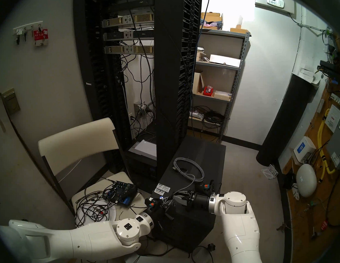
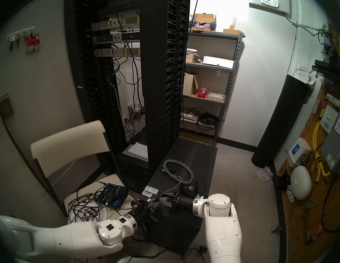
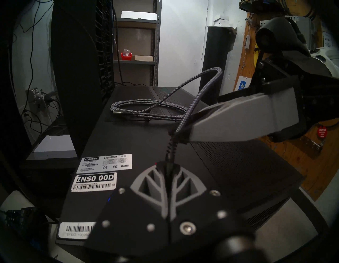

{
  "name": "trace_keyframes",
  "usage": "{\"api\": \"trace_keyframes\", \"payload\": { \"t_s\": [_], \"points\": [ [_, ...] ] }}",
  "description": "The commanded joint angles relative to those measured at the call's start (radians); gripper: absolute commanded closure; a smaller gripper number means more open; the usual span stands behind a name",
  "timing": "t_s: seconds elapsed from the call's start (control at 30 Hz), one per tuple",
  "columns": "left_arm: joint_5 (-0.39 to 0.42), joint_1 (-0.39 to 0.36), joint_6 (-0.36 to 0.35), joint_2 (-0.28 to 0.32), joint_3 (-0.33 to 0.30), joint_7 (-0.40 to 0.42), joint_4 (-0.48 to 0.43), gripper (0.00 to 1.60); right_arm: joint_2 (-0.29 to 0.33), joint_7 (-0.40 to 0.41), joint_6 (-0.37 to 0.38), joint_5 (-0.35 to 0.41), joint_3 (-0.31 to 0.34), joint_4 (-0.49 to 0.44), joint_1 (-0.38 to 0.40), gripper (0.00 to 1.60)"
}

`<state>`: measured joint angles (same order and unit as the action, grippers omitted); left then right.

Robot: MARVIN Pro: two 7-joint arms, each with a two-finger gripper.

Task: Insert the cable into the workstation's USB slot

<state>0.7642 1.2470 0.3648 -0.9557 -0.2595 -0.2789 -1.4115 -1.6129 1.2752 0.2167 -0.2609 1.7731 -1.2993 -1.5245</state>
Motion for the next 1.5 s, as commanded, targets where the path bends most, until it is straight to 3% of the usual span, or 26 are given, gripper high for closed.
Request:
{"api": "trace_keyframes", "payload": {
  "t_s": [0.0, 0.17, 0.23, 0.37, 0.53, 0.6, 0.63, 0.7, 0.87, 1.0, 1.03, 1.13, 1.33, 1.37, 1.47],
  "points": [
    [0.008, -0.001, 0.035, -0.02, -0.011, 0.005, -0.009, 1.6, -0.011, 0.004, -0.012, 0.026, 0.0, -0.002, 0.001, 0.56],
    [0.012, -0.004, 0.034, -0.02, -0.006, 0.006, -0.01, 1.6, -0.011, -0.003, -0.038, 0.04, -0.001, 0.009, 0.004, 0.44],
    [0.014, -0.006, 0.03, -0.018, -0.003, 0.011, -0.01, 1.6, -0.013, -0.002, -0.043, 0.038, 0.001, 0.012, 0.006, 0.28],
    [0.015, -0.005, 0.032, -0.019, -0.002, 0.011, -0.009, 1.6, -0.011, -0.03, -0.058, 0.058, -0.007, 0.011, 0.001, 0.26],
    [0.016, -0.004, 0.032, -0.02, -0.003, 0.01, -0.007, 1.6, -0.013, -0.073, -0.091, 0.084, -0.001, 0.013, 0.002, 0.35],
    [0.017, -0.004, 0.032, -0.021, -0.003, 0.01, -0.007, 1.6, -0.014, -0.068, -0.091, 0.078, 0.001, 0.018, 0.007, 0.46],
    [0.016, -0.004, 0.032, -0.021, -0.003, 0.009, -0.007, 1.6, -0.014, -0.067, -0.091, 0.077, 0.001, 0.02, 0.009, 0.65],
    [0.017, -0.004, 0.029, -0.022, -0.004, 0.007, -0.01, 1.6, -0.014, -0.066, -0.09, 0.074, -0.001, 0.024, 0.011, 0.8],
    [0.016, -0.005, 0.025, -0.02, -0.006, 0.003, -0.017, 1.6, -0.011, -0.054, -0.082, 0.069, -0.004, 0.035, 0.016, 0.92],
    [0.016, -0.006, 0.024, -0.021, -0.006, 0.001, -0.016, 1.6, -0.012, -0.048, -0.087, 0.072, -0.008, 0.057, 0.023, 0.82],
    [0.016, -0.007, 0.025, -0.022, -0.006, 0.002, -0.013, 1.6, -0.014, -0.05, -0.09, 0.071, -0.008, 0.059, 0.024, 0.61],
    [0.017, -0.008, 0.027, -0.024, -0.005, 0.003, -0.01, 1.6, -0.017, -0.051, -0.093, 0.074, -0.009, 0.063, 0.024, 0.49],
    [0.016, -0.01, 0.024, -0.023, -0.004, 0.005, -0.012, 1.6, -0.016, -0.057, -0.101, 0.083, -0.012, 0.065, 0.023, 0.6],
    [0.016, -0.01, 0.023, -0.022, -0.004, 0.005, -0.014, 1.6, -0.017, -0.058, -0.102, 0.085, -0.012, 0.064, 0.023, 0.83],
    [0.016, -0.01, 0.02, -0.02, -0.004, 0.006, -0.018, 1.6, -0.017, -0.061, -0.104, 0.091, -0.011, 0.064, 0.023, 0.82]
  ]
}}
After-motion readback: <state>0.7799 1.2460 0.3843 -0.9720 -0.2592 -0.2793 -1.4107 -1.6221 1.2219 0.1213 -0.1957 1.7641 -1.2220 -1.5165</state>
